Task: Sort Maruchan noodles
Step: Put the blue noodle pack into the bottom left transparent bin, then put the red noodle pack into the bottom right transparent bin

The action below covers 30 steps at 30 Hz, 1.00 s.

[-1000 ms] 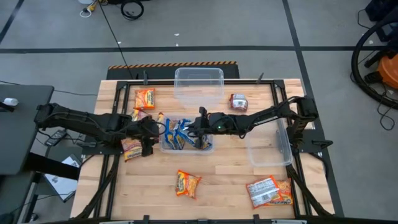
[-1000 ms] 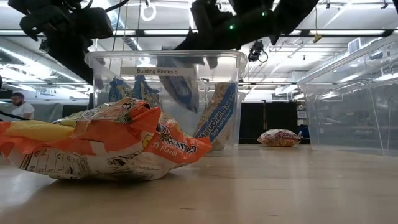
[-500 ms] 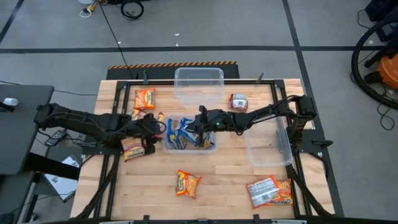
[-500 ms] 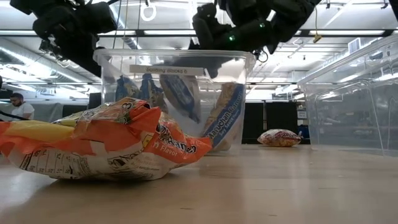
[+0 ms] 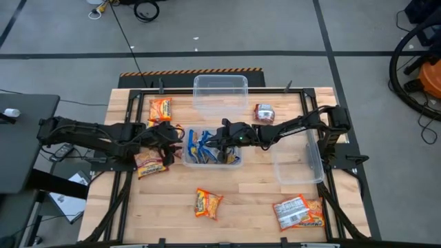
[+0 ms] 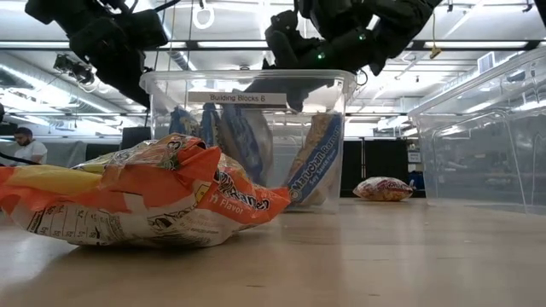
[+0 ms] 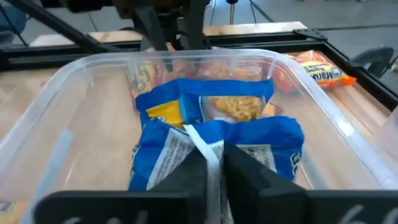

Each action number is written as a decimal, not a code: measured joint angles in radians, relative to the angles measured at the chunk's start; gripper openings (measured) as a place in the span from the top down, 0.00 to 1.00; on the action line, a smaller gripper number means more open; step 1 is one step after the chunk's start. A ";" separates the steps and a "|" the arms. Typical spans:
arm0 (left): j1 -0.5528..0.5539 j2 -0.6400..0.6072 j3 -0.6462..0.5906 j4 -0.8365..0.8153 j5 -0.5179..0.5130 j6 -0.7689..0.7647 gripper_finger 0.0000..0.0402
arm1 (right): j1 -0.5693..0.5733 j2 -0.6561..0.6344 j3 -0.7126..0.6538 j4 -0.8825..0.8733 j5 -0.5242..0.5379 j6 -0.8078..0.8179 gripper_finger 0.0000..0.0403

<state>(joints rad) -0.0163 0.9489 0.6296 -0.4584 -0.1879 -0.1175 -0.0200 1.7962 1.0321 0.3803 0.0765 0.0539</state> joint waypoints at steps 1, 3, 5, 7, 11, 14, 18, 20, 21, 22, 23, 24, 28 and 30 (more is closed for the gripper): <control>0.003 0.000 0.000 0.003 0.000 0.006 0.69 | 0.001 -0.005 0.000 -0.010 -0.004 -0.001 0.81; 0.009 0.000 0.000 0.012 0.002 0.009 0.69 | 0.003 -0.015 0.006 -0.037 -0.018 0.006 0.75; 0.013 0.000 0.000 0.019 0.001 0.009 0.69 | 0.004 -0.033 0.026 -0.110 -0.022 0.010 0.70; 0.014 0.000 0.000 0.022 0.000 0.009 0.69 | 0.004 -0.055 0.060 -0.195 -0.022 0.010 0.66; 0.013 0.000 0.000 0.023 0.004 0.008 0.69 | 0.003 -0.098 0.125 -0.391 -0.021 0.020 0.62; 0.013 0.000 0.000 0.022 0.022 0.003 0.69 | 0.003 -0.137 0.190 -0.541 -0.021 0.132 0.62; 0.012 0.000 0.000 0.024 0.043 -0.001 0.69 | -0.008 -0.207 0.273 -0.749 -0.011 0.257 0.62; 0.012 0.000 0.000 0.029 0.050 -0.001 0.69 | -0.012 -0.247 0.304 -0.859 0.016 0.259 0.61; 0.012 0.000 0.000 0.034 0.053 -0.002 0.69 | -0.016 -0.268 0.321 -0.904 0.034 0.259 0.61; 0.012 0.000 0.000 0.041 0.060 -0.002 0.69 | -0.021 -0.293 0.332 -0.948 0.058 0.259 0.60; 0.012 0.000 0.000 0.052 0.069 -0.002 0.69 | -0.029 -0.319 0.340 -1.000 0.080 0.259 0.58; 0.012 0.000 0.000 0.066 0.073 -0.001 0.69 | -0.037 -0.345 0.345 -1.047 0.101 0.258 0.56; 0.013 0.031 0.001 0.150 0.054 0.021 0.69 | -0.089 -0.439 0.345 -1.203 0.188 0.258 0.47; 0.013 0.033 0.003 0.154 0.054 0.025 0.69 | -0.128 -0.481 0.344 -1.280 0.208 0.256 0.43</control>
<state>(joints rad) -0.0029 0.9818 0.6326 -0.3046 -0.1344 -0.0929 -0.1481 1.3152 1.3765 -0.8997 0.2840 0.3097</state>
